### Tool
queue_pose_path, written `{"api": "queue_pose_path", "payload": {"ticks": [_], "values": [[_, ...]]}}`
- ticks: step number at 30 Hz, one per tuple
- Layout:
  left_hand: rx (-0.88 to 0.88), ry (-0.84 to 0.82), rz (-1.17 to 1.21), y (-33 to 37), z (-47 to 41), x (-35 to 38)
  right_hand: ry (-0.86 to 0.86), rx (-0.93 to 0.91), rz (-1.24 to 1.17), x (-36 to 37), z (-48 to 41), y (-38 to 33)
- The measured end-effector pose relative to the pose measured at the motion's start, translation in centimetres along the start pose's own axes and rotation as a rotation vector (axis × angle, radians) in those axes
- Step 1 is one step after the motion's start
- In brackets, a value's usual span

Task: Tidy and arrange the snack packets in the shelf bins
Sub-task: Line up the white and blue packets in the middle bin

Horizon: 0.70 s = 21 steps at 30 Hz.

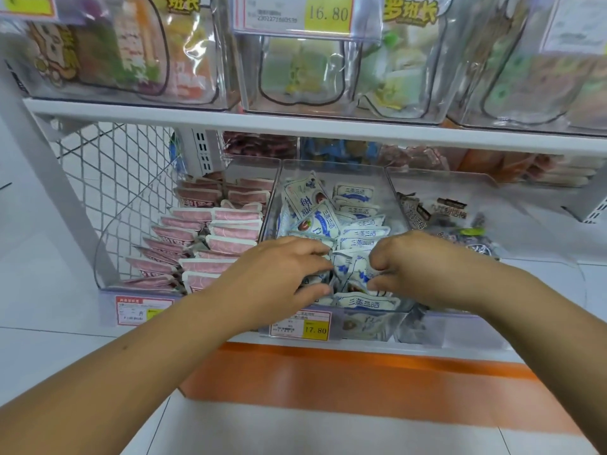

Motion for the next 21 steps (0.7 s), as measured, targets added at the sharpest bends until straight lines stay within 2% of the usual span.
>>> {"api": "queue_pose_path", "payload": {"ticks": [6,10,13,17,21], "values": [[-0.033,-0.043,0.048,0.5,-0.2,0.0,0.035,-0.016,0.003,0.1,-1.2,0.4],[-0.013,-0.071,0.028,1.1,-0.9,0.3,-0.133,0.018,0.127,-0.5,-1.9,0.1],[-0.012,-0.109,0.002,0.8,-1.1,0.7,-0.193,0.03,0.155,-0.5,-3.0,0.0],[0.032,-0.146,-0.025,0.4,-1.0,0.7,-0.1,-0.026,0.226,-0.7,-3.9,0.0],[0.005,-0.165,-0.025,0.1,-1.0,0.4,-0.022,-0.111,0.349,-0.2,-3.8,-0.3]]}}
Point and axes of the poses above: each hand's wrist, its own z-axis away from the middle knuckle, its own x-axis out of the palm, y = z × x, the point moved 3 cm from there along -z, towards the middle knuckle
